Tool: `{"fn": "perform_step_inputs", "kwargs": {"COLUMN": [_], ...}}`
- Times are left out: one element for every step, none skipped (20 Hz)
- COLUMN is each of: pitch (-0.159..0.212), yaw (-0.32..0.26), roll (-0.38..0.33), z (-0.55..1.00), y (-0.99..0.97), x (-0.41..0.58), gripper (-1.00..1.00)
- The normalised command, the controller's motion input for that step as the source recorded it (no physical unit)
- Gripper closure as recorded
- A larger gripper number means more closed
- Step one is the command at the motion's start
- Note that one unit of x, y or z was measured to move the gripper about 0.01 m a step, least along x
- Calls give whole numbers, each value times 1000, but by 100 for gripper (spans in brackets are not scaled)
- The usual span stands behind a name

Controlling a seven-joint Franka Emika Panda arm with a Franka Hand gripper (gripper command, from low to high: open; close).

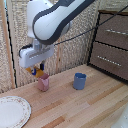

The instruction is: Caressingly guide your clamp towards the toast. Compassionately possess the toast with your clamp. Gradually tag the toast up from the worktable. Complaisantly, cruise the held-toasty-pillow to your white crockery. Last but notably, liberate the toast onto the shiny white tableware.

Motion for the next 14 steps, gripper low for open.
{"fn": "perform_step_inputs", "kwargs": {"pitch": [80,104,103,101,101,97,99,90,78,66,29,11,0,0], "yaw": [21,22,24,27,32,36,56,73,85,87,78,75,77,91], "roll": [0,0,0,0,0,0,-10,-41,-69,-91,-118,-132,-140,-138], "z": [-160,-134,-157,-209,-226,-274,-317,-349,-326,-326,-329,-326,-320,-309], "y": [1000,1000,1000,1000,1000,983,923,837,754,714,669,637,606,563], "x": [149,163,166,160,151,134,120,120,146,183,197,231,260,277], "gripper": [100,100,100,100,100,100,100,100,100,100,100,100,100,100]}}
